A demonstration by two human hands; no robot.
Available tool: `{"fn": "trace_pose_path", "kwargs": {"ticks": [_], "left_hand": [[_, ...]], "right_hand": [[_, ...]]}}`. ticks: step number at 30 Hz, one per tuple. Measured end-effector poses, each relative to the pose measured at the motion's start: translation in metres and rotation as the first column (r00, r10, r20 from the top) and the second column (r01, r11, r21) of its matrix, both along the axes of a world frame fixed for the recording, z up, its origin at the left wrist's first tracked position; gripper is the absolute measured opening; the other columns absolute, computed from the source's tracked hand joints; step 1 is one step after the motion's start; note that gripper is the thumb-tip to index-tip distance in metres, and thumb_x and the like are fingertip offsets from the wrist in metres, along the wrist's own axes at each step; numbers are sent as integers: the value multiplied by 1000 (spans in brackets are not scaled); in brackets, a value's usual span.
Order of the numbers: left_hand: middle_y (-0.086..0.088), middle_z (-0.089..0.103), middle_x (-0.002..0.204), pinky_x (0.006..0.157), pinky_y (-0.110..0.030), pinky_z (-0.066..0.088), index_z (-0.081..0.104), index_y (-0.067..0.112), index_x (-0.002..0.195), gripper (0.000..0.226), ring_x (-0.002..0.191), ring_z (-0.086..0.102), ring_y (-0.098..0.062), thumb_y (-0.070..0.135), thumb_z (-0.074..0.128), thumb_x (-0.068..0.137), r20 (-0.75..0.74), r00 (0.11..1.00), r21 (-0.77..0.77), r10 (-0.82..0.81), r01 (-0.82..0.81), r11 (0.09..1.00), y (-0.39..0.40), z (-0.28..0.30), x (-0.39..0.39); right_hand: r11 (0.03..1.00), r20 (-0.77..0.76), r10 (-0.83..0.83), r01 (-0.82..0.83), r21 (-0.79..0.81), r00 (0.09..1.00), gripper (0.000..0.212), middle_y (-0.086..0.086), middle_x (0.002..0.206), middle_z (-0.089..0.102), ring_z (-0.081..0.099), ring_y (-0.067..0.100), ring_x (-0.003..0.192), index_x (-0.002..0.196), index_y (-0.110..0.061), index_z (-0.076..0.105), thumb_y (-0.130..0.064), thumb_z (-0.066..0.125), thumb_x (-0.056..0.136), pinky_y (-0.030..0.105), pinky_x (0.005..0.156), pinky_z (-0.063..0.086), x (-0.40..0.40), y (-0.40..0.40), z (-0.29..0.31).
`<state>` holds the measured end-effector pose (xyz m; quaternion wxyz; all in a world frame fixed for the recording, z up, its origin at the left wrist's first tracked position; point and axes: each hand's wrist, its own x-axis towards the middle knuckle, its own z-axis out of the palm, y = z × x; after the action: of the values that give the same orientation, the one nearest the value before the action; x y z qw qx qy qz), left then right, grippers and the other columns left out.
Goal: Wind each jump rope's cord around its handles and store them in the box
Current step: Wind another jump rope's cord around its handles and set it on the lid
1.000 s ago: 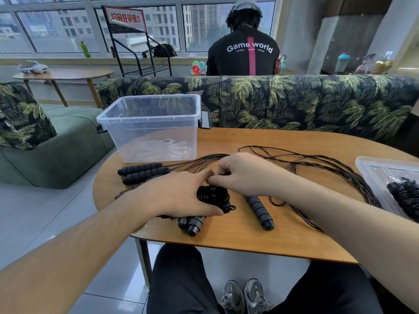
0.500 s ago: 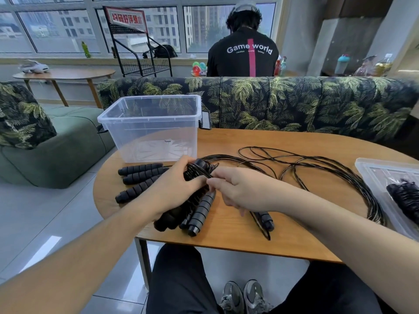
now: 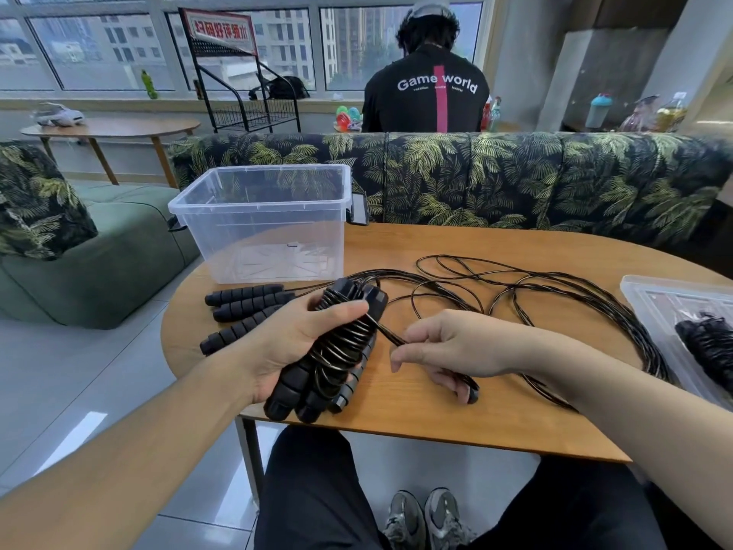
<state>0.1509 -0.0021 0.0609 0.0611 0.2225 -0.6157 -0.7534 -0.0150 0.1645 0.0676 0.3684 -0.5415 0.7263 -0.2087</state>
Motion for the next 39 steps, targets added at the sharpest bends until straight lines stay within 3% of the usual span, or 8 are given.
{"fn": "trace_pose_path", "kwargs": {"ticks": [4,11,17,20,23,28,35,39], "left_hand": [[-18,70,86,70,-44,57,65,10,107,51,72,68,-35,46,77,73,-13,1000,-67,0,-1,998,4,2,-3],[-10,78,97,77,-44,62,66,24,114,48,87,75,-30,40,78,71,-21,998,-320,66,-70,945,4,1,-5],[1,74,101,86,-33,57,65,33,104,29,92,71,-13,35,82,80,14,999,-596,-33,35,802,-2,-1,-6],[6,70,99,83,-31,57,60,41,97,29,90,69,-9,35,83,81,3,998,-706,-59,44,707,-4,-2,-8],[16,67,98,83,-30,56,56,44,101,35,91,66,-6,39,84,80,-39,997,-792,-64,8,610,-2,-4,-11],[17,66,96,83,-35,57,55,38,104,38,89,65,-5,41,83,79,-27,996,-841,-82,22,541,4,-14,-15],[9,65,95,75,-20,54,56,36,103,33,87,63,-2,34,82,82,-35,999,-780,-21,-14,626,1,-16,-23],[6,66,95,70,-18,55,57,31,103,32,84,64,-3,31,82,83,-31,999,-752,-22,-9,659,7,-15,-29]], "right_hand": [[999,-91,34,-36,-19,995,25,-2,58,65,64,15,55,95,-27,71,-47,56,98,41,87,58,-9,-3,2],[973,-490,-15,-100,-208,872,58,-12,108,55,43,6,104,95,-35,77,-79,43,78,28,93,40,-26,-2,-6],[995,-759,-90,33,-90,645,57,-15,74,61,58,10,81,104,-44,71,-86,42,78,30,72,47,-13,0,5],[971,-522,-236,224,-88,819,48,-9,66,67,66,6,64,101,-39,65,-80,55,77,31,71,56,-13,-2,0],[916,20,-387,387,-107,922,27,-4,97,74,76,17,73,107,-29,63,-45,71,88,43,74,64,-13,-4,-14],[741,822,-346,670,-56,451,35,22,129,63,70,34,106,123,-10,60,6,42,98,50,88,60,-3,-10,-19],[459,915,-305,882,-101,264,46,2,75,48,45,12,60,132,-53,41,-14,34,107,31,60,49,4,-24,-22],[402,932,-322,915,-27,169,24,-6,58,36,29,12,50,121,-20,48,-31,35,104,32,58,32,2,-29,-24]]}}
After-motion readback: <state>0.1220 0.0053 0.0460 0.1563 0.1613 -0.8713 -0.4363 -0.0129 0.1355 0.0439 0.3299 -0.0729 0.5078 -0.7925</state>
